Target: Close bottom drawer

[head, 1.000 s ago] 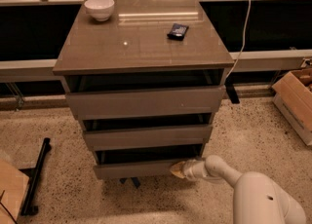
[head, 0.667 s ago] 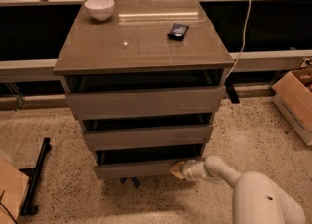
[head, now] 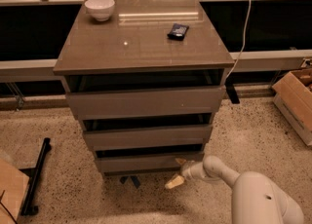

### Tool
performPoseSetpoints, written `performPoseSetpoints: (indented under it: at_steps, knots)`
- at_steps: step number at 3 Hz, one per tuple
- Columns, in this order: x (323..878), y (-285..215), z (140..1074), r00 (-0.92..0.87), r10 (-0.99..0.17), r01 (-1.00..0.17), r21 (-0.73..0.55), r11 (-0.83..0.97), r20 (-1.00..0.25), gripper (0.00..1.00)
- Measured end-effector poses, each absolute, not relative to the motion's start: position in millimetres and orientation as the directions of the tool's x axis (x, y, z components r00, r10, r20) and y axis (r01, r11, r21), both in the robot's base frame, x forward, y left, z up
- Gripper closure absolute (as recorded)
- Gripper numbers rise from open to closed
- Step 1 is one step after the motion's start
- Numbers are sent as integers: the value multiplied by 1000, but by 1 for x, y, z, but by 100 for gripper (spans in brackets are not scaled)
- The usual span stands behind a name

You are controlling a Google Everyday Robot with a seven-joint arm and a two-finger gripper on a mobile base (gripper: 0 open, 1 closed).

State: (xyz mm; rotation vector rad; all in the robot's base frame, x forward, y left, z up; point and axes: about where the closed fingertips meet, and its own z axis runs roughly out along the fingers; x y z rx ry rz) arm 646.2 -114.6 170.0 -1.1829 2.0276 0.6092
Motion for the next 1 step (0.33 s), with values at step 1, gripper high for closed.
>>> performPoseSetpoints:
  at_steps: [1]
  knots:
    - [646,-115,170,-337,-550,-880,48,472,-764,0]
